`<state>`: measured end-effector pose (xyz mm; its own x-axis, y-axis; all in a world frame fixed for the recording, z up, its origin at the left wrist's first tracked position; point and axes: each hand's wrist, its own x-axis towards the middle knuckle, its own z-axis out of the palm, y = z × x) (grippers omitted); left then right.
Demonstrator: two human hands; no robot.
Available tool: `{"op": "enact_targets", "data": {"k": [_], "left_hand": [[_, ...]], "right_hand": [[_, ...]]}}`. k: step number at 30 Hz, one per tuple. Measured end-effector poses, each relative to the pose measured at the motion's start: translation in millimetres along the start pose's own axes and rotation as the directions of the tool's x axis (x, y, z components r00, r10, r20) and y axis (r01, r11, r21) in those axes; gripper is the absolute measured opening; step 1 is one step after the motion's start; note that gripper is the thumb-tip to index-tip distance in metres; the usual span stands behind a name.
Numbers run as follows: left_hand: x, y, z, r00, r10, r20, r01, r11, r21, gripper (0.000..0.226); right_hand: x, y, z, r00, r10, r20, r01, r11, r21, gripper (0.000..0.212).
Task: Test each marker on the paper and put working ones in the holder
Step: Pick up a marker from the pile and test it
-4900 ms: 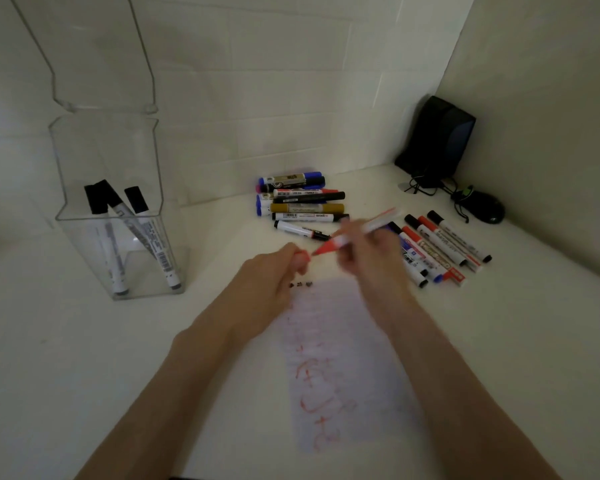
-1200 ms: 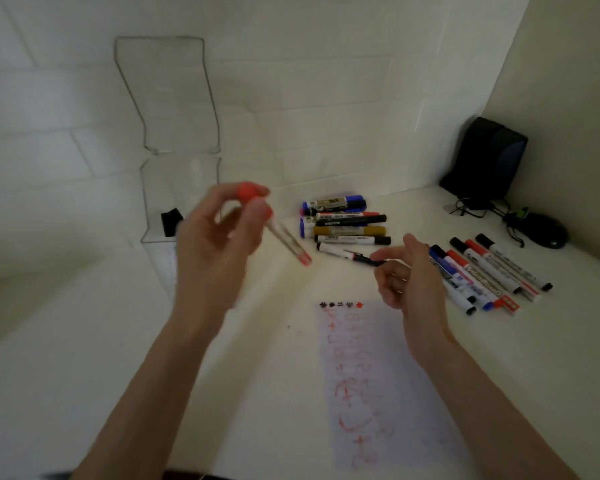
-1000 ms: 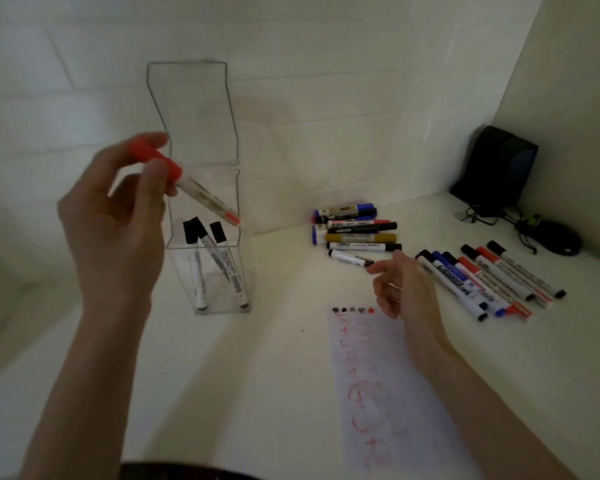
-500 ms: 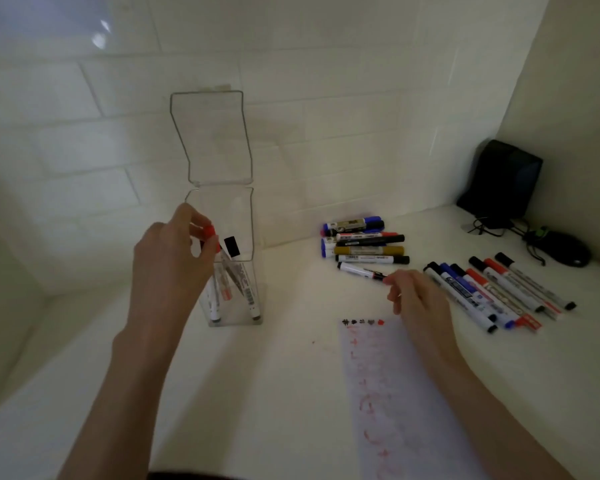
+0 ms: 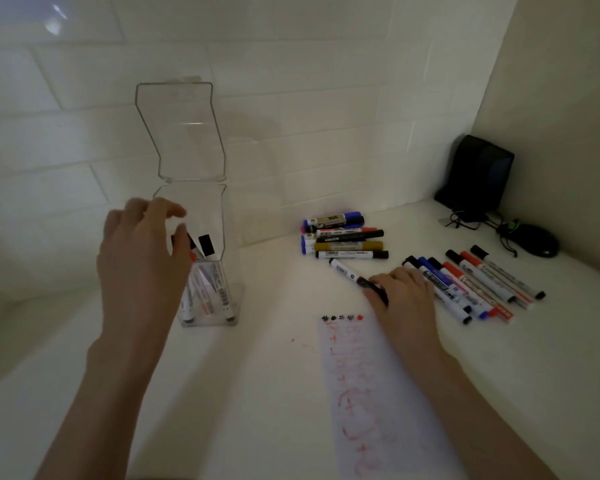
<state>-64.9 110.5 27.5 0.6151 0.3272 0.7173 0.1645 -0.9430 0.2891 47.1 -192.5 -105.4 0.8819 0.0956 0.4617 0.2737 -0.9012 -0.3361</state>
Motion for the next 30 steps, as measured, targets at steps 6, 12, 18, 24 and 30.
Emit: {"op": "enact_targets", "data": {"k": [6,12,18,24,30], "left_hand": [[-28,56,19,0.974,0.226,-0.008,-0.208,0.882,-0.423,0.028],[-56,97,82,0.708,0.474,0.523,-0.299,0.873,-0.385,0.043],[-61,106,100,0.649,0.496,0.577,-0.314,0.865,-0.391,0.03],[-63,98,108,0.559,0.512,0.653,-0.037,0.802,-0.597,0.033],[-54,85,109,0.482,0.583,0.654,0.312,0.584,-0.75,0.044]], "right_hand": [[3,-20,-25,0.978,0.162,0.133,-0.205,0.873,0.442,0.018],[-2,-36,-58,0.87,0.15,0.469,-0.492,0.24,0.837,0.02],[-4,-32,-56,0.884,0.193,0.425,-0.465,0.283,0.839,0.029],[-1,-34,-59,0.915,0.185,0.359,-0.404,0.409,0.818,0.034],[10,-12,-72,0.902,0.335,0.272,-0.354,0.216,0.91,0.025]]}}
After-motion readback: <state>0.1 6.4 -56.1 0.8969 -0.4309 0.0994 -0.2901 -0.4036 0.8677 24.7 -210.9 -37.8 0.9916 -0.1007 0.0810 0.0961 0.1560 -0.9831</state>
